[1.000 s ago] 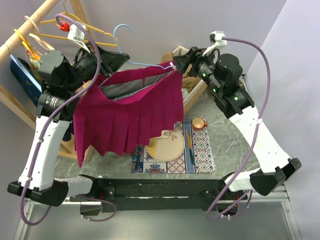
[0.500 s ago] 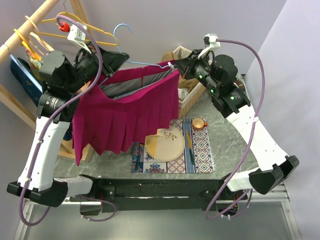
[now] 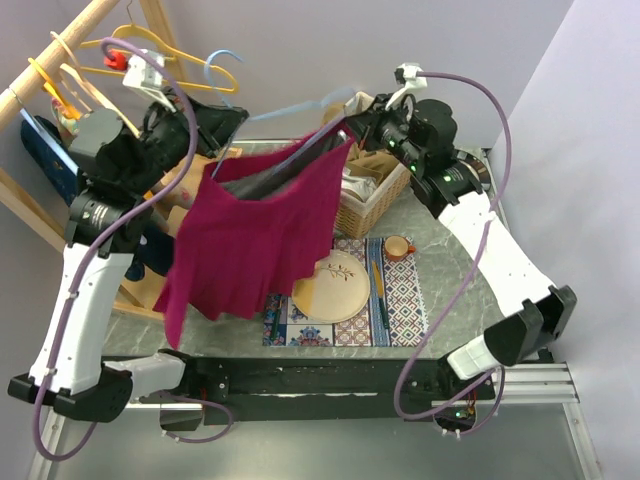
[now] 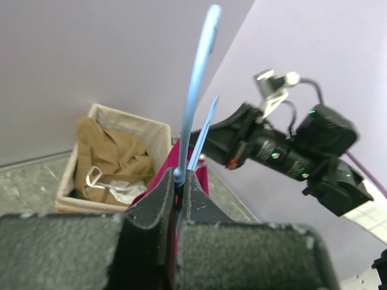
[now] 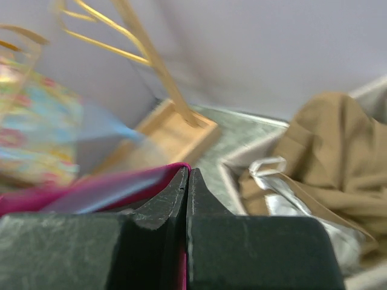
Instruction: Remove the skirt from the hanger
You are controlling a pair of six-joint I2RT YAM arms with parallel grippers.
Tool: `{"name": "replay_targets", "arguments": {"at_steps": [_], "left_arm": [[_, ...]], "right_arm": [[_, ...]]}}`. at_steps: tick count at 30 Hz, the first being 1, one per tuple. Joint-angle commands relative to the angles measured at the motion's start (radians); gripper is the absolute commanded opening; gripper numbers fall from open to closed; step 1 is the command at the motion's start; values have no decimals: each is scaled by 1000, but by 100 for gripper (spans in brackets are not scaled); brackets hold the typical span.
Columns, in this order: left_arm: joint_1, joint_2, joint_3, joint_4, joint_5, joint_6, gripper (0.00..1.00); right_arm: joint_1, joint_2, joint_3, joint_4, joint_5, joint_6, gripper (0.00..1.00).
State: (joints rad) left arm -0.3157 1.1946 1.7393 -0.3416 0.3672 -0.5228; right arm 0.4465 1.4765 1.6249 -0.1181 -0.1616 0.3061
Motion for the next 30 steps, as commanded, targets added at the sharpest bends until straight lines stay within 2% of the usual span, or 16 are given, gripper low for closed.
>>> {"name": "replay_targets", "arguments": {"at_steps": [1, 8, 12, 15, 18, 20, 22, 24, 26, 30], "left_arm": [[3, -86, 75, 89, -57, 12, 1], [4, -107, 77, 125, -77, -19, 1], [4, -139, 39, 154, -154, -26, 1], [4, -170, 11, 203, -208, -48, 1], [4, -199, -11, 255, -257, -106, 1], [3, -202, 6, 263, -267, -132, 1], [4, -193, 31, 256, -258, -161, 1], [4, -188, 61, 254, -240, -184, 1], [4, -191, 65, 263, -228, -197, 1], [4, -213, 19, 332, -209, -233, 1]], "right_arm": [[-45, 7, 24, 24, 30, -41, 0], [-42, -51, 36, 115, -189, 19, 0], [-43, -90, 88, 279, -321, 166, 0], [-43, -123, 111, 411, -366, 261, 0], [-43, -134, 156, 550, -349, 313, 0], [-37, -131, 187, 622, -297, 282, 0], [-35, -84, 281, 603, -163, 219, 0], [-40, 3, 450, 517, -59, 164, 0], [-43, 63, 588, 488, -36, 130, 0], [-49, 191, 704, 483, -33, 44, 0]]}}
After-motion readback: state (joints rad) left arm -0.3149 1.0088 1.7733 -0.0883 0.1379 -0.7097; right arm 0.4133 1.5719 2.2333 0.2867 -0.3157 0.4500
